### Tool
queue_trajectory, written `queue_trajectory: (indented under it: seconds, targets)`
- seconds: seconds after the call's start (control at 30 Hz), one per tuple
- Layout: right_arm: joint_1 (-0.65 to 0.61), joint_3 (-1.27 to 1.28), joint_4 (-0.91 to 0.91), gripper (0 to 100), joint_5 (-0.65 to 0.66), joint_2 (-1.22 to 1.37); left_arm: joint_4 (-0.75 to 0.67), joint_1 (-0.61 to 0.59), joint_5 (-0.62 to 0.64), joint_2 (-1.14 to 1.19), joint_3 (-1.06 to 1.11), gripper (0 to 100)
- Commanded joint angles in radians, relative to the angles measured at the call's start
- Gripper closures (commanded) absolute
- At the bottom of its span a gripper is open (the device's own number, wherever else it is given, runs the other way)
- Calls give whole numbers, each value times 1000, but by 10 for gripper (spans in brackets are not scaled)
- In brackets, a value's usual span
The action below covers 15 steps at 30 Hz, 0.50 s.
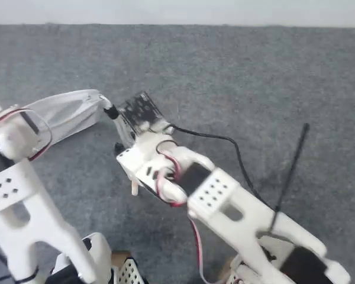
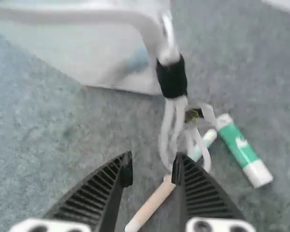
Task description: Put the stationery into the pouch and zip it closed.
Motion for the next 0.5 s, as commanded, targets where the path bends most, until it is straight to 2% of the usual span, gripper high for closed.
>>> queue_trajectory:
  seconds: [0.0,0.2,0.47]
  targets:
    - [-4,-150,64,861,-51,99,-43,-35,20,-54,-10,989]
    - [38,-292,125,861,-100,285,-51,-87,21,-54,-8,989]
    - [90,-476,226,862,-138,475,-51,-94,21,-54,-8,989]
